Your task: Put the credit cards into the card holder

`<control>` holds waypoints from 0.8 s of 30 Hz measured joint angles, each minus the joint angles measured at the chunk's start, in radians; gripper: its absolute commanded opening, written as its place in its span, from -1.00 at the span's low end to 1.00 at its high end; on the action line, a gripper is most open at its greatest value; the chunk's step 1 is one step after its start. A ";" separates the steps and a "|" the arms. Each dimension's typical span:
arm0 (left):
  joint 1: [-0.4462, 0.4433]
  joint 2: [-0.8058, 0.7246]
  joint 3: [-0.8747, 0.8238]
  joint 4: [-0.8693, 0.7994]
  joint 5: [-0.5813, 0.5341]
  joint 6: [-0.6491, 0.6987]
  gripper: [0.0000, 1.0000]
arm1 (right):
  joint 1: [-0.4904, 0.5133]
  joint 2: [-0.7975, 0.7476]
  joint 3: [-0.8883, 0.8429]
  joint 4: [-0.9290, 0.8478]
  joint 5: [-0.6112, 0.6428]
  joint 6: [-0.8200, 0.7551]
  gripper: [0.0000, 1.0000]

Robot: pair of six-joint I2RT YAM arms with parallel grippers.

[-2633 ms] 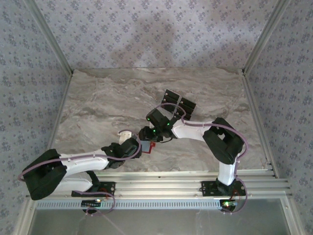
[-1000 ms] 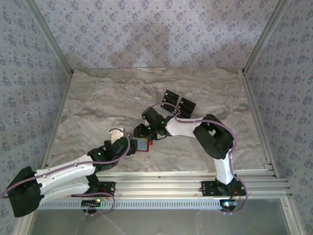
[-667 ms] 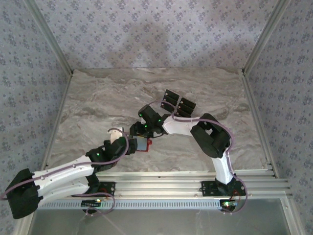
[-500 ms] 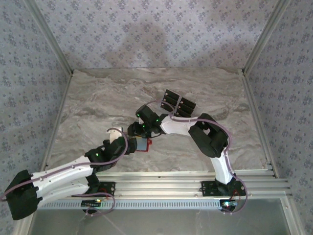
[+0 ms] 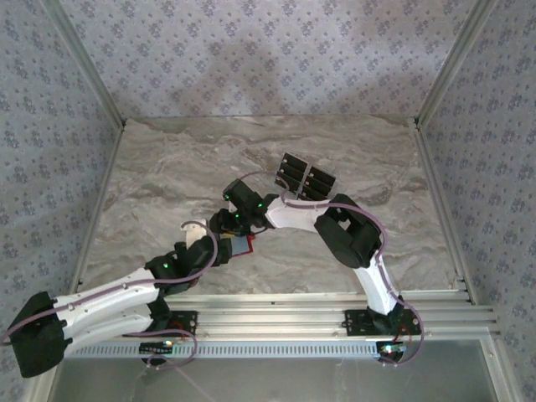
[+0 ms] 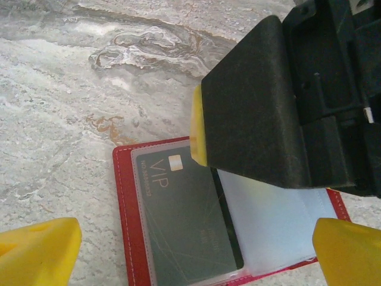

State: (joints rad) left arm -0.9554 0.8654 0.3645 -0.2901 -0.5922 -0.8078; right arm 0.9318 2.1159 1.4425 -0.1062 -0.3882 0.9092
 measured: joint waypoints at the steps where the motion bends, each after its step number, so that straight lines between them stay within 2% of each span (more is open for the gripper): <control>1: 0.000 0.011 0.000 -0.002 0.000 -0.006 0.99 | 0.001 0.001 0.000 0.000 -0.002 0.000 -0.03; 13: 0.011 0.112 0.003 -0.009 -0.001 -0.050 1.00 | -0.001 -0.005 -0.019 -0.056 0.029 -0.064 -0.02; 24: 0.013 0.206 0.089 -0.004 0.008 -0.039 0.99 | -0.082 -0.212 -0.312 -0.035 0.063 -0.126 -0.02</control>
State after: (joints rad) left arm -0.9424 1.0718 0.4534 -0.2939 -0.5842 -0.8463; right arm 0.8497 1.9034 1.1305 -0.1413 -0.3252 0.7837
